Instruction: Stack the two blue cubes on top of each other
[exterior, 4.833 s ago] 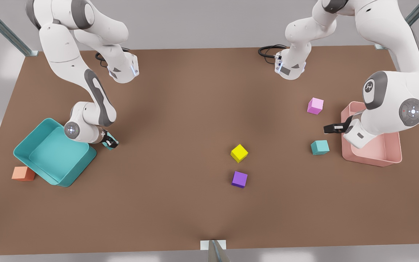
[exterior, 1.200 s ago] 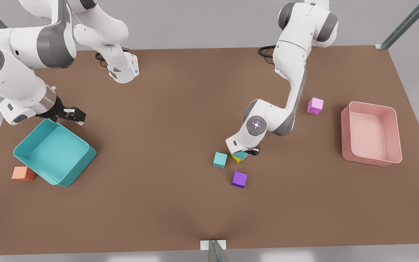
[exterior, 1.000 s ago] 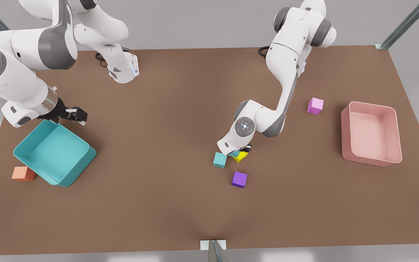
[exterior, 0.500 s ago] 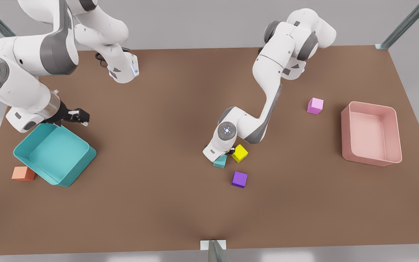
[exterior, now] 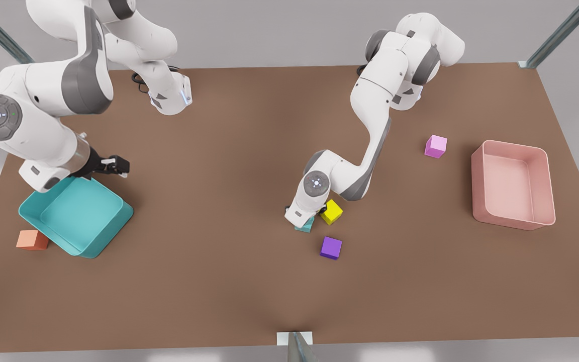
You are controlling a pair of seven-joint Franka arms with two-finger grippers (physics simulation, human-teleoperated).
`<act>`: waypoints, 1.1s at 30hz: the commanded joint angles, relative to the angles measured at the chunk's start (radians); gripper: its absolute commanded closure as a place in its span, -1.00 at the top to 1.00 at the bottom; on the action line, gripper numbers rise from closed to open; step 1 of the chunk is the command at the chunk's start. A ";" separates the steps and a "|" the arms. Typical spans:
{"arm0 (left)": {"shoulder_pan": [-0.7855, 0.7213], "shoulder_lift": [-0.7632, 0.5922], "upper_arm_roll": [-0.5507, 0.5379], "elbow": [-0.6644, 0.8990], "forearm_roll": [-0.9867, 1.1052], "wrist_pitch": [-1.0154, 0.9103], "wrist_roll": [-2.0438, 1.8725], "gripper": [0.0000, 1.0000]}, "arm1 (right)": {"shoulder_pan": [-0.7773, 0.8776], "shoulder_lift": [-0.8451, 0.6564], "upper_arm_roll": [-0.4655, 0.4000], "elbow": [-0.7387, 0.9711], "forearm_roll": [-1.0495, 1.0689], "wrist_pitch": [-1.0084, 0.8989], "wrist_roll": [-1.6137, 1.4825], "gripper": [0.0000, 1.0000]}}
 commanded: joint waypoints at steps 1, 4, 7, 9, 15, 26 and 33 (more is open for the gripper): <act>0.000 -0.001 0.000 -0.002 -0.003 -0.006 -0.093 0.36 | -0.002 0.004 0.000 0.000 0.005 -0.002 -0.026 1.00; 0.000 0.000 0.000 -0.002 -0.003 -0.006 -0.093 0.38 | -0.004 0.008 -0.002 0.000 0.010 -0.003 -0.026 1.00; 0.003 0.000 0.000 -0.002 -0.005 -0.006 -0.093 1.00 | -0.004 0.011 -0.003 -0.001 0.018 -0.003 -0.026 1.00; 0.005 0.000 0.000 -0.002 -0.005 -0.006 -0.093 1.00 | -0.004 0.011 -0.003 0.000 0.018 -0.003 -0.026 1.00; 0.003 -0.006 -0.001 0.000 -0.008 -0.010 -0.099 1.00 | -0.001 0.013 -0.003 0.000 0.018 -0.005 -0.026 1.00; 0.034 -0.185 0.006 0.011 0.003 -0.350 -0.083 1.00 | -0.001 0.018 -0.002 0.000 0.018 -0.008 -0.026 1.00; 0.703 -0.590 -0.267 -0.029 0.170 -0.869 0.645 1.00 | -0.002 0.018 -0.002 0.004 0.019 -0.005 -0.026 1.00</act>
